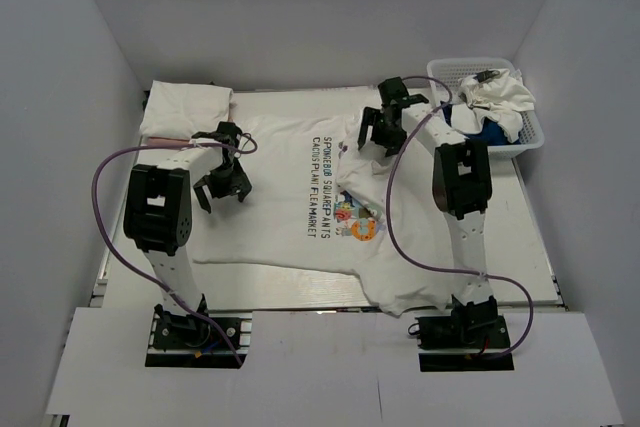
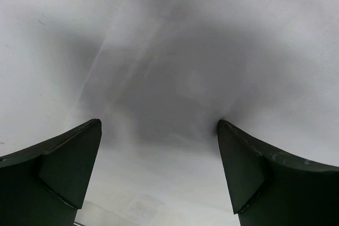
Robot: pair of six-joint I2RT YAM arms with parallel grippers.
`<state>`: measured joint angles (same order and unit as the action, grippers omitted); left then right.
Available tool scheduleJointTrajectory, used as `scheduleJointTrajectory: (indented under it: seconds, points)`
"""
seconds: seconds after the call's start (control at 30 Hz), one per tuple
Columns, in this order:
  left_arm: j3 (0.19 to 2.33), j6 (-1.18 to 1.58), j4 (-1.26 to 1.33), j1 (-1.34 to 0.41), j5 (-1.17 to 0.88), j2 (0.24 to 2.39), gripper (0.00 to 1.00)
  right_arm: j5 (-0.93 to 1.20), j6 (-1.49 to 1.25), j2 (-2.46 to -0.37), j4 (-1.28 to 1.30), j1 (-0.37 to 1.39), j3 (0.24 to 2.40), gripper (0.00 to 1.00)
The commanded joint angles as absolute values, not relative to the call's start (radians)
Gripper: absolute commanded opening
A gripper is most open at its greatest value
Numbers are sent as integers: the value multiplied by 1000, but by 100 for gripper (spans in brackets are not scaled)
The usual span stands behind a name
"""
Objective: Fold and stack the t-shirts
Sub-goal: Flatten out the tshirt
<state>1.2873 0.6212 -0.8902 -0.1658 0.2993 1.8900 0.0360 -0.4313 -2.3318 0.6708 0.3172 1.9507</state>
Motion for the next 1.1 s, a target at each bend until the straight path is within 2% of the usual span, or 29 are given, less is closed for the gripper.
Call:
scheduleJointTrajectory:
  seconds: [0.0, 0.17, 0.47, 0.57, 0.73, 0.83, 1.07]
  points:
    - [1307, 626, -936, -160, 367, 1894, 100, -121, -462, -2449, 751, 253, 2032, 90]
    - [1316, 626, -957, -160, 399, 1925, 100, -166, -427, -2568, 779, 192, 2255, 90]
    - [1316, 617, -976, -160, 428, 1956, 100, -109, -322, -2612, 418, 144, 2305, 90]
    - [1316, 617, -985, -160, 449, 1945, 100, -26, -299, -2631, 349, 135, 2322, 90]
    - [1292, 617, -1026, -160, 448, 1925, 100, -71, -207, -2640, 304, 137, 2342, 90]
    - [1282, 607, -1035, -160, 411, 1884, 100, -9, -119, -2579, 287, 138, 2326, 90]
    - [1420, 583, -967, -183, 318, 1832, 100, 115, -8, -2363, 259, 201, 2298, 90]
